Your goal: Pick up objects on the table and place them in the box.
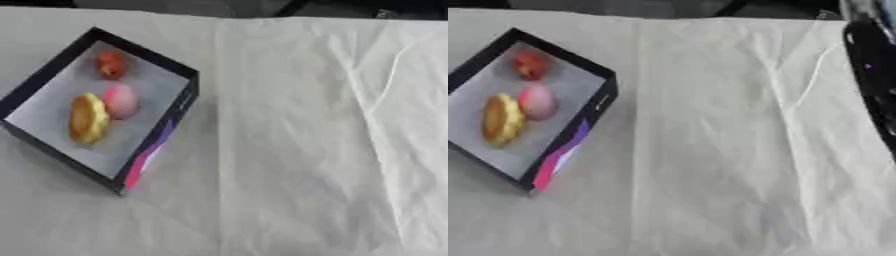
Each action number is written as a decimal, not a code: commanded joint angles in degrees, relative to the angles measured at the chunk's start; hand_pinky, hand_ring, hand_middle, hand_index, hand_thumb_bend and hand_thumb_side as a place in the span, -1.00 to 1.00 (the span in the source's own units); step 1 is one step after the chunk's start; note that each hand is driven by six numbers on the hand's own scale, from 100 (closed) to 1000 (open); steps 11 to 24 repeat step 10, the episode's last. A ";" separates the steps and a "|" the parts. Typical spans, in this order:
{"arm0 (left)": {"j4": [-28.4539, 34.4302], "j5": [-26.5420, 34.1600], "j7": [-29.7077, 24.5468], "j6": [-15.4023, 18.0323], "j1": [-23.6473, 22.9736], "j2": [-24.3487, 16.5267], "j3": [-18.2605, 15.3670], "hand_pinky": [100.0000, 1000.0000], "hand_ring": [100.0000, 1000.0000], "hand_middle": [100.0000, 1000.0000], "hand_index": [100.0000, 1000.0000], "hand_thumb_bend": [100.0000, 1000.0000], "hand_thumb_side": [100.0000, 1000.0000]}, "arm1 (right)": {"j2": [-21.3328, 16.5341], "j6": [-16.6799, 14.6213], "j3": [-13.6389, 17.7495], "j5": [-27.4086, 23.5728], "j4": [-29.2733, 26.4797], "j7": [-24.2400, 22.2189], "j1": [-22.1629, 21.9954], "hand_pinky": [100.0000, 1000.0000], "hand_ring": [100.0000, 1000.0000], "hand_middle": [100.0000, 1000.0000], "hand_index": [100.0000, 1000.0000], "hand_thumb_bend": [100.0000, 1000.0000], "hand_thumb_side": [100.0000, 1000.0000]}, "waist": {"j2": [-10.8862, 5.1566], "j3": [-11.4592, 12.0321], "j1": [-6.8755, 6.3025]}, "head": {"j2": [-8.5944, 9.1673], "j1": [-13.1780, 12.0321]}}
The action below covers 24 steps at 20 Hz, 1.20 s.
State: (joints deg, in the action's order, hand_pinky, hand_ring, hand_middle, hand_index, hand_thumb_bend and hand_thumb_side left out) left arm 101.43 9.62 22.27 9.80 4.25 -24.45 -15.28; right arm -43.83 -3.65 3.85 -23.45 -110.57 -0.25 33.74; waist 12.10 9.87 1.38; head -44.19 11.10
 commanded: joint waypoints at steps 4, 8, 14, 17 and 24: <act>2.15 1.18 -1.70 0.06 3.46 0.06 1.50 0.76 0.40 0.51 0.77 -1.00 0.39 | 1.58 -2.02 5.18 1.69 -3.97 4.63 -9.22 0.95 0.62 0.43 0.72 -1.00 0.10 | -0.44 -0.47 -1.86 | 0.07 -0.57; 2.35 1.49 -2.16 -0.03 4.04 0.29 1.80 0.76 0.40 0.51 0.77 -1.00 0.39 | 2.75 -2.16 5.36 4.10 -4.02 5.61 -10.86 0.95 0.62 0.43 0.72 -1.00 0.10 | -0.39 -0.48 -2.07 | 0.07 -0.49; 2.36 1.52 -2.21 -0.04 4.07 0.30 1.81 0.76 0.40 0.51 0.77 -1.00 0.39 | 2.83 -2.18 5.30 4.39 -4.02 5.77 -10.93 0.95 0.62 0.43 0.72 -1.00 0.10 | -0.39 -0.47 -2.08 | 0.07 -0.48; 2.36 1.52 -2.21 -0.04 4.07 0.30 1.81 0.76 0.40 0.51 0.77 -1.00 0.39 | 2.83 -2.18 5.30 4.39 -4.02 5.77 -10.93 0.95 0.62 0.43 0.72 -1.00 0.10 | -0.39 -0.47 -2.08 | 0.07 -0.48; 2.36 1.52 -2.21 -0.04 4.07 0.30 1.81 0.76 0.40 0.51 0.77 -1.00 0.39 | 2.83 -2.18 5.30 4.39 -4.02 5.77 -10.93 0.95 0.62 0.43 0.72 -1.00 0.10 | -0.39 -0.47 -2.08 | 0.07 -0.48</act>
